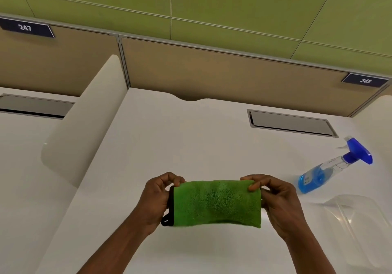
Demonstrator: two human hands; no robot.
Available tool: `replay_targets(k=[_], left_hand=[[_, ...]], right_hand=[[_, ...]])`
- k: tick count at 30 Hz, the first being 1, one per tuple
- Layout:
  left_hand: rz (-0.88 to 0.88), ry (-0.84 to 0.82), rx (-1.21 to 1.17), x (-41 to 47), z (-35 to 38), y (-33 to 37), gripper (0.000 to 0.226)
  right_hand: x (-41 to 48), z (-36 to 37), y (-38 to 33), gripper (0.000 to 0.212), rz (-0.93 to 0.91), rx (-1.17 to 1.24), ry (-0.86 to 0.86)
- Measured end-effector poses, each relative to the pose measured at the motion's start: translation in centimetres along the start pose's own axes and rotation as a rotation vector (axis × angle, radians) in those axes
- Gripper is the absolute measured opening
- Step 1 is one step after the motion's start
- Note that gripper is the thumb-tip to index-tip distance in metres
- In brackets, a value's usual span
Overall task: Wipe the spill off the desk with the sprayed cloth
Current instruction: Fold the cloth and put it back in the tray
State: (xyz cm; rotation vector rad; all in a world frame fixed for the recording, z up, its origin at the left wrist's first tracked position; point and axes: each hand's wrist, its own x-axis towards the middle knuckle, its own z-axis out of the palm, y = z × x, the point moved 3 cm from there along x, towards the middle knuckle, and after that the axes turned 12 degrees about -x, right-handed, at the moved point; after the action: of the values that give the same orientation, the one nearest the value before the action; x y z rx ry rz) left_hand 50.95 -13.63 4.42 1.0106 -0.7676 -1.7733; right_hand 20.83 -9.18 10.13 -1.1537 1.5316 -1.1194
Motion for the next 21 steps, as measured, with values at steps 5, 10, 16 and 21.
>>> replay_targets(k=[5, 10, 16, 21], left_hand=[[-0.036, 0.054, -0.034, -0.2, -0.9, -1.0, 0.050], [-0.095, 0.086, -0.108, -0.3, -1.2, -1.4, 0.040], [-0.169, 0.122, -0.164, -0.4, -0.6, -0.8, 0.035], [-0.135, 0.104, 0.006, -1.3, 0.3, -1.0, 0.059]], right_hand=[[-0.5, 0.3, 0.9, 0.027, 0.070, 0.028, 0.016], [-0.8, 0.5, 1.4, 0.028, 0.113, 0.062, 0.037], [-1.5, 0.3, 2.6, 0.029, 0.180, 0.139, 0.072], [-2.7, -0.4, 3.9, 0.030, 0.267, 0.222, 0.149]])
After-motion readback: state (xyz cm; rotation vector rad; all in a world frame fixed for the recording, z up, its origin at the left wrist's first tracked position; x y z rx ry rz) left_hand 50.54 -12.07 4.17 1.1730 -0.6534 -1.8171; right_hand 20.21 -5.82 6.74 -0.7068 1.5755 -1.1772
